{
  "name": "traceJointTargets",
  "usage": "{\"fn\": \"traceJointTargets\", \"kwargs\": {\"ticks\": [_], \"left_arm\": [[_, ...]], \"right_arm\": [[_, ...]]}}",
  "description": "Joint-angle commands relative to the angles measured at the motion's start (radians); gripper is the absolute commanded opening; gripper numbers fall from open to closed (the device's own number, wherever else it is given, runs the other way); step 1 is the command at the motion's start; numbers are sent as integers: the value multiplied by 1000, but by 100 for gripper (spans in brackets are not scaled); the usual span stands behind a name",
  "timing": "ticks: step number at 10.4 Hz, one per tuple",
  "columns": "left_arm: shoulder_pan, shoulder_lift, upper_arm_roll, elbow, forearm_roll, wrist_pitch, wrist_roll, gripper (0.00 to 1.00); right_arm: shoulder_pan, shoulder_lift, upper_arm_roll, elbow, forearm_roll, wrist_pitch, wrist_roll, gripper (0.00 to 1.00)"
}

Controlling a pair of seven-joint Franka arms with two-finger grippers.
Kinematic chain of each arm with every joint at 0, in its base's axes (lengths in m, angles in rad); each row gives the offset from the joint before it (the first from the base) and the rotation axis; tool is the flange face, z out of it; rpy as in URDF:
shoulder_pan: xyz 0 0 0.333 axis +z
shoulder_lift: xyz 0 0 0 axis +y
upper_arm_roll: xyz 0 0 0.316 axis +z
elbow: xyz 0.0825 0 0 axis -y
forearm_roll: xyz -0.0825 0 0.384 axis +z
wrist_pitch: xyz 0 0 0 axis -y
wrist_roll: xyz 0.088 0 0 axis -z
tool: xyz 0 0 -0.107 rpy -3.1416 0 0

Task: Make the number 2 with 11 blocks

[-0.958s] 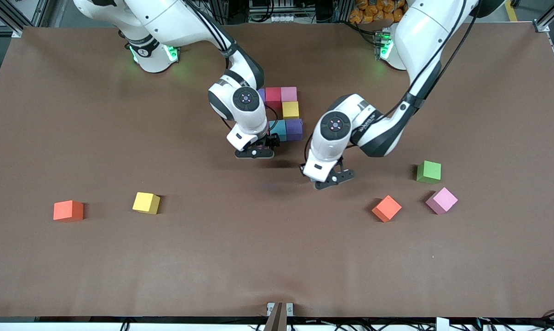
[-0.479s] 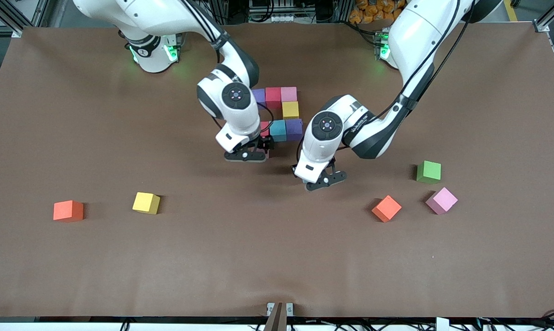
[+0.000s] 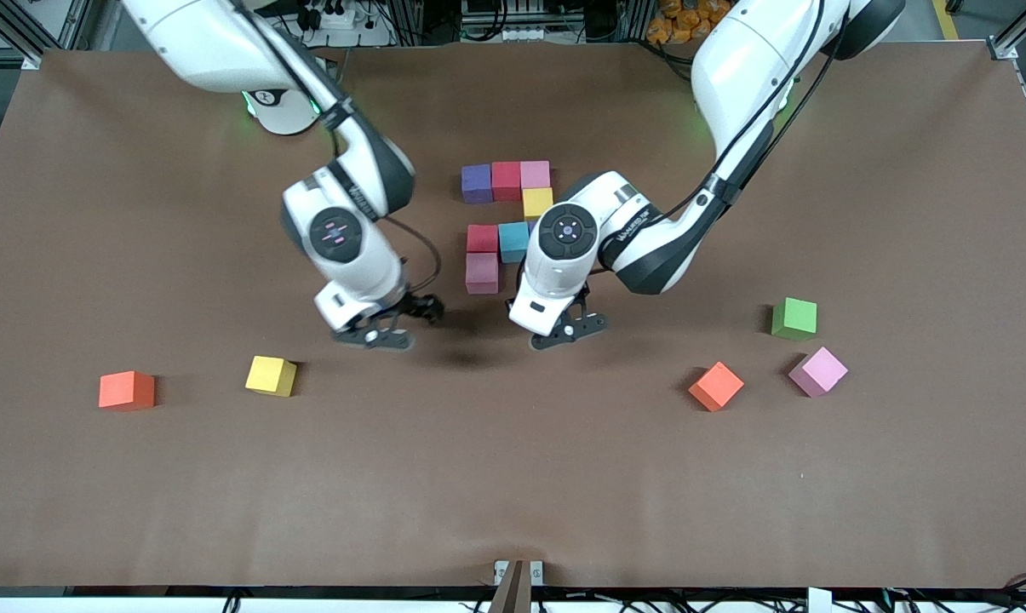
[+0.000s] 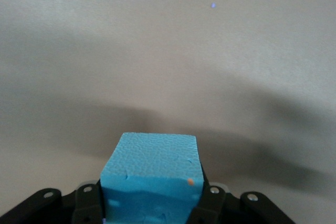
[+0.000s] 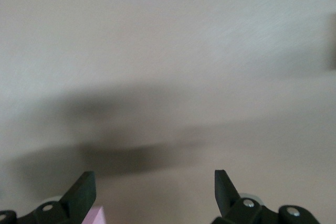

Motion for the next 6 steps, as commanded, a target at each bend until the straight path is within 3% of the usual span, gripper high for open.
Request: {"fn": "traceJointTargets", "kwargs": {"ticks": [1,4,6], "left_arm": [[-53,80,25,120,-19,-30,0,58],[-144,111,102,174,-19,-67,6,58],[-153,129,103,203,-20,-75,9,58]], "right_arm": [[-105,23,23,40,-11,-23,-33,100],[-243,52,20,52,-11,-26,-220,100],[-303,84,18,51,-13,-26,-309,100]]}}
